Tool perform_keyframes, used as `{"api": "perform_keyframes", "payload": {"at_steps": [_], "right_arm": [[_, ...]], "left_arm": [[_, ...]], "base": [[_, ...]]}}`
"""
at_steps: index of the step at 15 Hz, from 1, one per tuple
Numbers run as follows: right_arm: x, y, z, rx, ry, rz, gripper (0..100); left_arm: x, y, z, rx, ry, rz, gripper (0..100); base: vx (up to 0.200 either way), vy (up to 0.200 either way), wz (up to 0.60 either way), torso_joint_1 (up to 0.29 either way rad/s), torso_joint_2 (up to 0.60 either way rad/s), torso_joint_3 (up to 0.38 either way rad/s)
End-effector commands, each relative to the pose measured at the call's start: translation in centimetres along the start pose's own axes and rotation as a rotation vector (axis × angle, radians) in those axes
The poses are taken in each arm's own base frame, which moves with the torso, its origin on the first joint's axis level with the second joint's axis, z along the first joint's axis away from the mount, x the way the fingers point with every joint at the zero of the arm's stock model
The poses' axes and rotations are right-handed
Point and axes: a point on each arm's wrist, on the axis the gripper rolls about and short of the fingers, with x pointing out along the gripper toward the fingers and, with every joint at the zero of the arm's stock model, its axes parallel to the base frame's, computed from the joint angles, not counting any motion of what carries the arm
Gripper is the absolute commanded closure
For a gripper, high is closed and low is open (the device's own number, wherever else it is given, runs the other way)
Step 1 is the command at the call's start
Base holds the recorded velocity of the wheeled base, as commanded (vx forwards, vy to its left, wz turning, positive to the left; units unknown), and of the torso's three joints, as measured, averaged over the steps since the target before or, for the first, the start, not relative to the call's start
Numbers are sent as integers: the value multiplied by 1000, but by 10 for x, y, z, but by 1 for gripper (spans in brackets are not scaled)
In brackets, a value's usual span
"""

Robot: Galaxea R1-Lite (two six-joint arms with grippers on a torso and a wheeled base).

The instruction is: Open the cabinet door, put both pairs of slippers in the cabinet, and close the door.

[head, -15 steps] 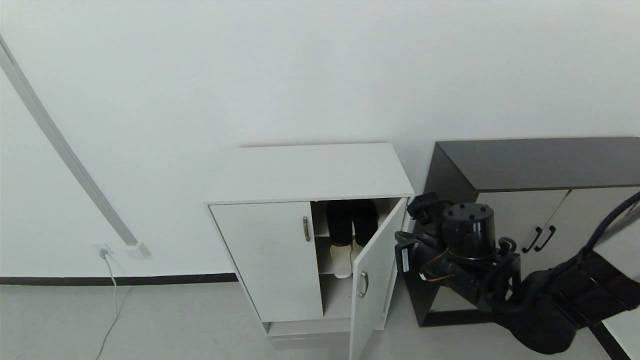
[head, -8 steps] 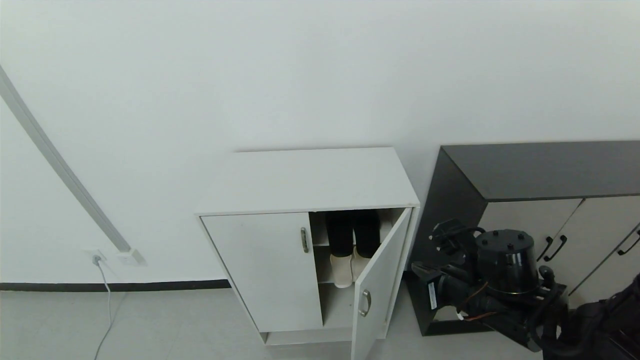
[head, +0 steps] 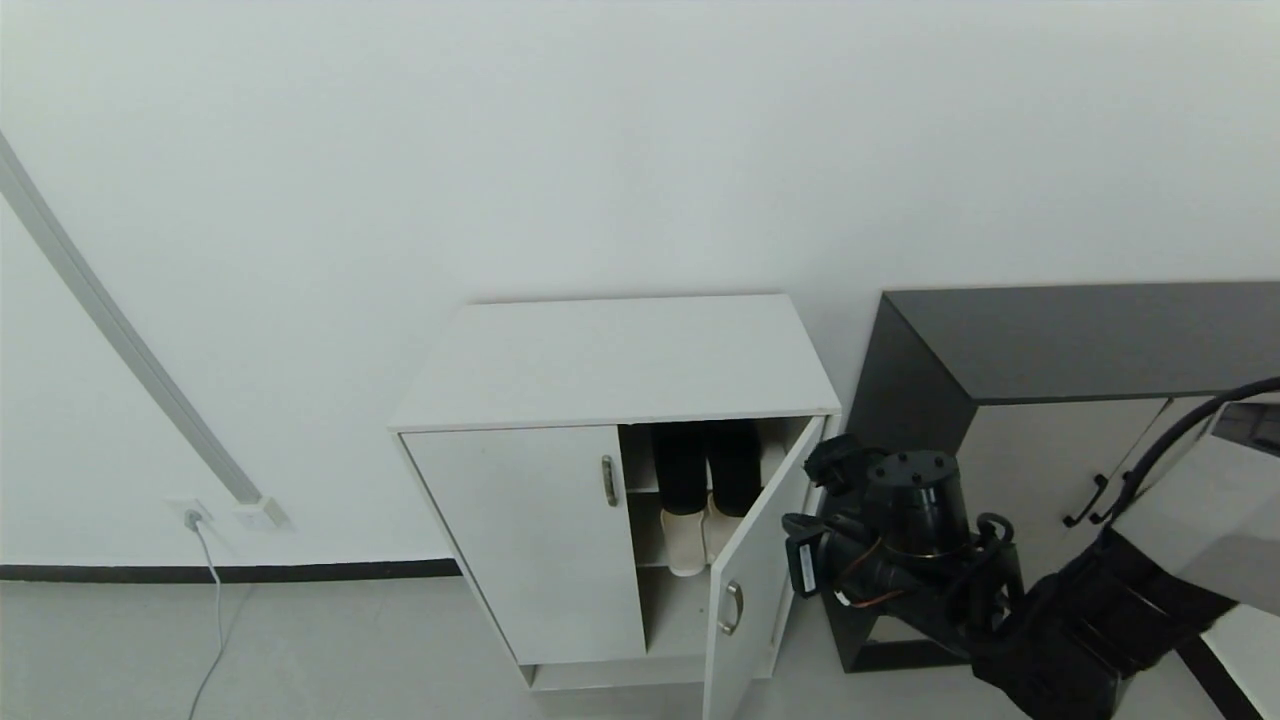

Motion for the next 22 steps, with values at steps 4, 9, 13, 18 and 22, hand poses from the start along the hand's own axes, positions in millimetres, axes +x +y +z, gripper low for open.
{"api": "perform_keyframes", "payload": {"at_steps": [4, 9, 13, 18, 22], "right_arm": [[36, 5, -14, 5, 25, -3, 100], [57, 2, -14, 14, 8, -17, 100], [75, 2, -12, 20, -18, -20, 100], [103, 4, -6, 28, -62, -28, 100], [117, 2, -3, 34, -81, -36, 100]], "left_arm": [[0, 0, 0, -1, -1, 2, 100], [0, 0, 0, -1, -2, 2, 100], [0, 0, 0, -1, -1, 1, 100], [0, 0, 0, -1, 1, 2, 100], [0, 0, 0, -1, -1, 1, 100]], "base": [[0, 0, 0, 0, 0, 0], [0, 0, 0, 0, 0, 0], [0, 0, 0, 0, 0, 0], [0, 0, 0, 0, 0, 0], [0, 0, 0, 0, 0, 0]]}}
